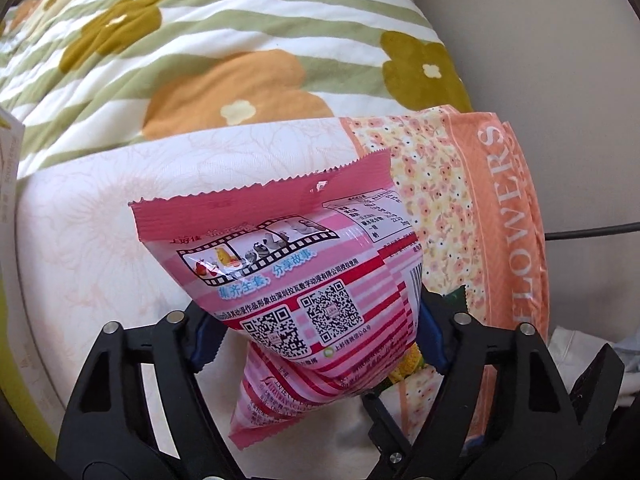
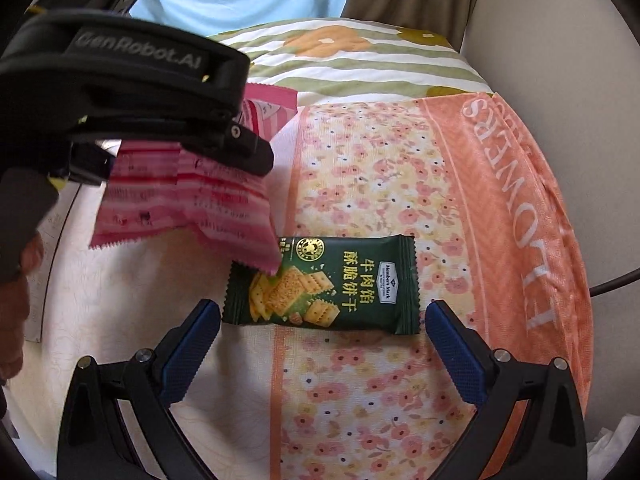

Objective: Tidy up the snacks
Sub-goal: 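Grasp the pink bag with the left gripper while the right gripper grasps the green cracker pack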

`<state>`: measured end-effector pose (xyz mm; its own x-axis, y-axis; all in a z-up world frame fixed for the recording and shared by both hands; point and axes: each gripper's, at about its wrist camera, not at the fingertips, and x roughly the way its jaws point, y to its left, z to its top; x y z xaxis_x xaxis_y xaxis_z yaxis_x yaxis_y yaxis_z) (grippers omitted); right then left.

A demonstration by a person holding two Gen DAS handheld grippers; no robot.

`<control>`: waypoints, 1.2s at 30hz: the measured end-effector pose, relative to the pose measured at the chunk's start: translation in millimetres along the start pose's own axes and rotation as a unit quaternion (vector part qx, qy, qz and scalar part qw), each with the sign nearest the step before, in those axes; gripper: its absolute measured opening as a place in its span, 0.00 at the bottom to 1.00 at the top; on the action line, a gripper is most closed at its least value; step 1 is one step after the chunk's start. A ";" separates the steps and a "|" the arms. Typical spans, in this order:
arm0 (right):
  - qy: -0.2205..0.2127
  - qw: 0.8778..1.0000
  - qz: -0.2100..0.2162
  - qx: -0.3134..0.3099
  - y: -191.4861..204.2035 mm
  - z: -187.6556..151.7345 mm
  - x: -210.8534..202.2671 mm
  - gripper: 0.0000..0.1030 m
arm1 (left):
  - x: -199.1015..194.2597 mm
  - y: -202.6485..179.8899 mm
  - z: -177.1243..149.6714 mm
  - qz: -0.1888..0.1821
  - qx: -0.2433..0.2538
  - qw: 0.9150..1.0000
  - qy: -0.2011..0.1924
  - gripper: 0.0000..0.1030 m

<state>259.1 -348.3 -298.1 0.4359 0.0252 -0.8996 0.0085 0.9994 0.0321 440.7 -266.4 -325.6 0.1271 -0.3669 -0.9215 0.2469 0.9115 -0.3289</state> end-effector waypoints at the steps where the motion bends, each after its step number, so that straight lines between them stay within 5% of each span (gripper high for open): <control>1: -0.001 1.000 -0.003 0.000 0.7 -1.3 -0.1 0.99 | -0.8 -0.1 0.4 0.000 0.002 1.000 -0.001 0.70; 17: -0.012 1.000 -0.013 -0.015 15.9 1.0 5.0 0.99 | -19.6 28.8 -7.2 0.035 -0.004 0.999 -0.002 0.68; 20: -0.018 1.000 -0.014 -0.011 13.0 4.9 5.8 0.93 | -23.1 32.5 -11.3 0.037 -0.008 0.999 -0.003 0.68; 28: -0.044 0.999 -0.010 -0.028 10.8 9.3 -2.2 0.59 | -34.4 35.2 -16.5 0.036 -0.013 0.999 -0.013 0.68; 36: -0.058 0.998 -0.001 -0.019 4.2 15.0 -9.3 0.56 | -60.6 33.3 -17.3 0.033 -0.012 0.999 -0.039 0.68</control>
<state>268.6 -344.7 -283.0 0.5366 0.0233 -0.8435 -0.0240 0.9996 0.0124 424.6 -210.6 -284.3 0.2165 -0.3176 -0.9232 0.2132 0.9382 -0.2728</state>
